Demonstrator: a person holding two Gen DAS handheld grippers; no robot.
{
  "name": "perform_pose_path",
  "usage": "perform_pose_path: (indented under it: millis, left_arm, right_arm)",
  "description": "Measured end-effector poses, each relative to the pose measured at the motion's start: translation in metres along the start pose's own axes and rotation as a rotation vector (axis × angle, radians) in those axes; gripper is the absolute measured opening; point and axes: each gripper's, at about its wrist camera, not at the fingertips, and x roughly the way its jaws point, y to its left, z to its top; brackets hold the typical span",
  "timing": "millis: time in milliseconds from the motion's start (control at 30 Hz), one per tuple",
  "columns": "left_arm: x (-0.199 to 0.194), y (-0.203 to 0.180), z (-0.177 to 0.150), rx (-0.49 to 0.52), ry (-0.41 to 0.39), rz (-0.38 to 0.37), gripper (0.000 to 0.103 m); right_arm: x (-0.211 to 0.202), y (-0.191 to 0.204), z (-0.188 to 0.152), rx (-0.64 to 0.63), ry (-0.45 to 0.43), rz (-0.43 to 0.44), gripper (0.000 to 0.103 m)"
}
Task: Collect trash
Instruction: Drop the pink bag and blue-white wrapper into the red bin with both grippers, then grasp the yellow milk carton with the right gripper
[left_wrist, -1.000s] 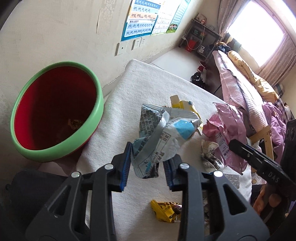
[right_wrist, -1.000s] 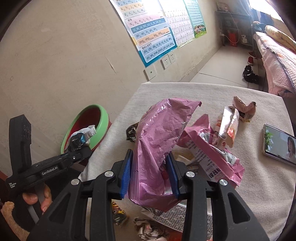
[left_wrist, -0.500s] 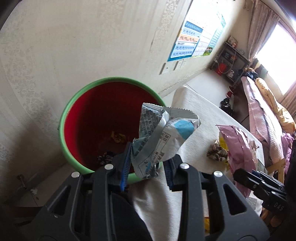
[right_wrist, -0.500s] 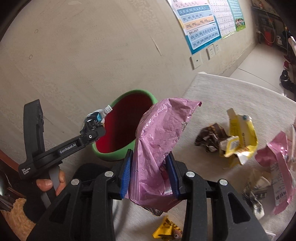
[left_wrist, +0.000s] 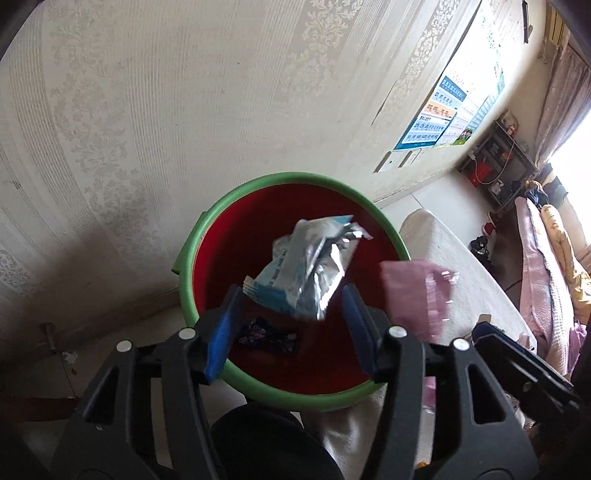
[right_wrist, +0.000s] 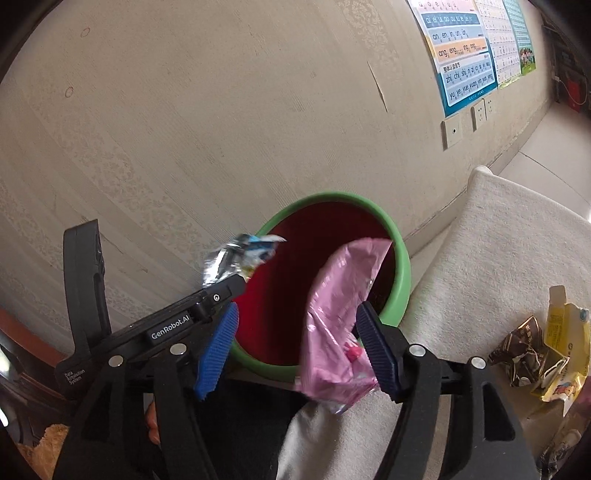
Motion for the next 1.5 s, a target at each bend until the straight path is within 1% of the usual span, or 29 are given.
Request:
perform_pose_path:
  millis: [133, 267, 400, 433, 500, 533, 600, 700, 800, 867, 967, 1000, 1033, 1067, 1100, 1133, 1167, 1200, 1300, 1367, 1433, 1500]
  left_arm:
    - [-0.002, 0.001, -0.004, -0.004, 0.002, -0.003, 0.056]
    - [-0.003, -0.007, -0.009, 0.015, 0.004, -0.009, 0.057]
    - [-0.002, -0.023, -0.015, 0.066, 0.010, -0.008, 0.059]
    - [-0.001, -0.027, -0.015, 0.075, 0.013, -0.010, 0.059]
    - [0.001, -0.036, -0.018, 0.092, 0.020, -0.015, 0.060]
    - [0.002, -0.041, -0.021, 0.103, 0.023, -0.019, 0.060]
    - [0.004, -0.049, -0.026, 0.128, 0.028, -0.028, 0.060]
    - [0.007, -0.060, -0.032, 0.175, 0.036, -0.016, 0.062]
    - [0.009, -0.062, -0.032, 0.185, 0.042, -0.003, 0.062]
    - [0.010, -0.060, -0.032, 0.175, 0.046, -0.008, 0.063]
    - [0.011, -0.059, -0.033, 0.170, 0.052, -0.007, 0.064]
    - [0.012, -0.060, -0.034, 0.173, 0.055, -0.005, 0.064]
    - [0.013, -0.060, -0.034, 0.179, 0.058, -0.004, 0.064]
    - [0.014, -0.062, -0.034, 0.184, 0.060, -0.002, 0.064]
    - [0.014, -0.063, -0.035, 0.190, 0.063, 0.000, 0.064]
    - [0.015, -0.064, -0.035, 0.194, 0.063, 0.001, 0.064]
    - [0.015, -0.064, -0.035, 0.197, 0.063, 0.002, 0.064]
    - [0.015, -0.065, -0.035, 0.200, 0.063, 0.004, 0.064]
    - [0.014, -0.069, -0.037, 0.219, 0.055, 0.019, 0.064]
    - [0.013, -0.074, -0.038, 0.239, 0.050, 0.024, 0.064]
    - [0.014, -0.082, -0.042, 0.258, 0.056, 0.006, 0.064]
    - [0.017, -0.096, -0.048, 0.288, 0.068, -0.029, 0.064]
  right_arm:
    - [-0.018, -0.008, -0.009, 0.016, -0.015, -0.010, 0.065]
    - [-0.048, -0.033, -0.028, 0.041, -0.033, -0.060, 0.065]
    - [-0.085, -0.069, -0.052, 0.077, -0.051, -0.190, 0.065]
    - [-0.094, -0.082, -0.057, 0.106, -0.057, -0.226, 0.066]
    - [-0.107, -0.110, -0.063, 0.193, -0.075, -0.268, 0.066]
    - [-0.112, -0.124, -0.064, 0.238, -0.088, -0.289, 0.066]
    - [-0.118, -0.147, -0.061, 0.289, -0.113, -0.328, 0.067]
    - [-0.109, -0.170, -0.047, 0.299, -0.094, -0.388, 0.067]
    - [-0.095, -0.181, -0.040, 0.280, -0.053, -0.413, 0.067]
    - [-0.084, -0.184, -0.039, 0.258, -0.020, -0.423, 0.067]
    - [-0.063, -0.188, -0.044, 0.236, 0.057, -0.422, 0.067]
    - [-0.057, -0.187, -0.047, 0.226, 0.081, -0.414, 0.064]
    - [-0.053, -0.184, -0.049, 0.198, 0.091, -0.423, 0.064]
    - [-0.051, -0.179, -0.051, 0.167, 0.096, -0.429, 0.059]
    - [-0.051, -0.175, -0.053, 0.149, 0.100, -0.424, 0.046]
    - [-0.052, -0.172, -0.055, 0.141, 0.104, -0.416, 0.036]
    - [-0.054, -0.169, -0.055, 0.141, 0.109, -0.395, 0.018]
    - [-0.058, -0.168, -0.056, 0.150, 0.105, -0.364, 0.011]
    - [-0.077, -0.158, -0.064, 0.160, 0.070, -0.313, 0.006]
    - [-0.090, -0.151, -0.071, 0.180, 0.046, -0.283, 0.005]
    - [-0.103, -0.145, -0.084, 0.207, 0.021, -0.252, 0.005]
    - [-0.110, -0.139, -0.098, 0.224, 0.010, -0.244, 0.005]
